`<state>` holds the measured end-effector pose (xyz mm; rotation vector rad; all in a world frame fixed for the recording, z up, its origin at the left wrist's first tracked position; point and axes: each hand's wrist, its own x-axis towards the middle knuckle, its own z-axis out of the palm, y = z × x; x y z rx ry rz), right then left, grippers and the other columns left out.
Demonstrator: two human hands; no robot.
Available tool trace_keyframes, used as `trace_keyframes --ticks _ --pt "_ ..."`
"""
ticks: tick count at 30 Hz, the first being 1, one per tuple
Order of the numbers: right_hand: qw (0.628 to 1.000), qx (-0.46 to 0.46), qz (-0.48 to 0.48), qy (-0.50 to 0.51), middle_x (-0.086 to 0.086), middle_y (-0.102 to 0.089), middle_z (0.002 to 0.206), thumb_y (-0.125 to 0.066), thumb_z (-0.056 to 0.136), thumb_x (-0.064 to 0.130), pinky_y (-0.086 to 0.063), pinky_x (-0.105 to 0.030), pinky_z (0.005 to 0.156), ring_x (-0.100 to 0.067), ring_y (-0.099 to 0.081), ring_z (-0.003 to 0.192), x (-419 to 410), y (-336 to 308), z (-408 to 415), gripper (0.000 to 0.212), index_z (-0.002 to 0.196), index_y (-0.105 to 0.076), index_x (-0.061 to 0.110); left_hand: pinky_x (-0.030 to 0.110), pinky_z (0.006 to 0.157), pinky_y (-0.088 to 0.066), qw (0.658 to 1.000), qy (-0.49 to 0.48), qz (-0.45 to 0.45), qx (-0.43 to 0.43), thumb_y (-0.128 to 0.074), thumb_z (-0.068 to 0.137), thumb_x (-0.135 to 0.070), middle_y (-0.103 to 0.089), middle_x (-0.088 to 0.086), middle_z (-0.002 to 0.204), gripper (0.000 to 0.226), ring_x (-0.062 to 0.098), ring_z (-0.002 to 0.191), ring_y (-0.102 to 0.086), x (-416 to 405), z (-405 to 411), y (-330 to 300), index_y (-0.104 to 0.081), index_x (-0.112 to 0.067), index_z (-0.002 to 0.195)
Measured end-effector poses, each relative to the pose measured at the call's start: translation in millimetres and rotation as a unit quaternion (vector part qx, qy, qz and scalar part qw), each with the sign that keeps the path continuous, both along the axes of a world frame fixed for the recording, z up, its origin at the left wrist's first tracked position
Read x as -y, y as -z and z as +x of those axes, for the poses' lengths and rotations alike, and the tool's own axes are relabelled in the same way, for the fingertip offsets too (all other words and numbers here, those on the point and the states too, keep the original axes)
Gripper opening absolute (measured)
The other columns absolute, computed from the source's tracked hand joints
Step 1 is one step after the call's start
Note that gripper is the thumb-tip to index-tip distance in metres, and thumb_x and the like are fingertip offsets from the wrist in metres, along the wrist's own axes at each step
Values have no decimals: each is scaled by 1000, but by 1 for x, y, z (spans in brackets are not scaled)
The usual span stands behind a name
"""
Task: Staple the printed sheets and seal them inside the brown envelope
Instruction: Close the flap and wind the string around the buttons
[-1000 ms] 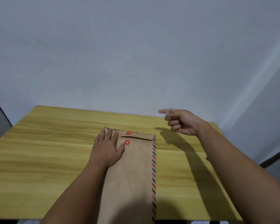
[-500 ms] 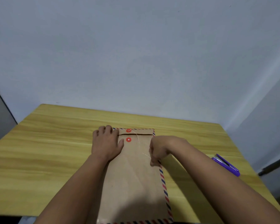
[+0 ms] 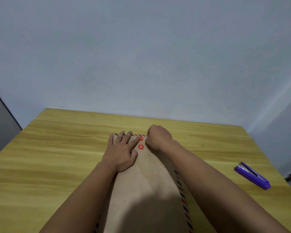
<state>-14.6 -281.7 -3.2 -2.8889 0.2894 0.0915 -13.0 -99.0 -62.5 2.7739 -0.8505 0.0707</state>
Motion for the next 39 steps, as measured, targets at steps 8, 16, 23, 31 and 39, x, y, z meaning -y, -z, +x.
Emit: trace_keyframes --ticks 8,16,23,31,39 --pt "998 29 42 -47 -8 -68 83 -71 80 27 -54 -41 70 -33 -64 82 3 2 -3 18 79 -65 9 60 123 1 1000 1 -2 7 -21 91 -45 -18 -1 168 66 26 156 -7 0 1 3 -16 -46 157" --pt "887 6 456 73 -16 -66 69 -67 89 0 -48 -32 55 -22 -58 52 0 -3 -11 9 82 -64 5 60 123 0 1000 -2 -2 6 -19 89 -47 -18 -1 168 68 26 156 -7 -1 0 0 -20 -45 157" --pt "901 -2 411 140 -10 -67 74 -53 93 12 -50 -32 53 -28 -60 61 14 -11 -23 25 96 -74 -1 58 123 1 1000 -5 -3 4 -16 88 -48 -18 -2 168 68 25 156 -6 -1 -1 -1 -20 -47 156" --pt "976 128 -74 -162 -6 -64 88 -50 101 24 -49 -38 63 -33 -63 82 19 10 -61 29 88 -74 15 52 125 -7 999 -50 -20 10 -29 90 -45 -29 -3 165 64 22 155 -15 -1 -4 -3 -35 -41 153" --pt "944 156 -203 -209 0 -48 67 -78 83 16 -26 -27 39 -28 -49 40 14 20 -70 19 73 -62 17 53 120 -26 995 -74 -38 50 -41 84 -43 -52 4 150 57 27 145 -40 -2 -6 -3 -60 -32 137"
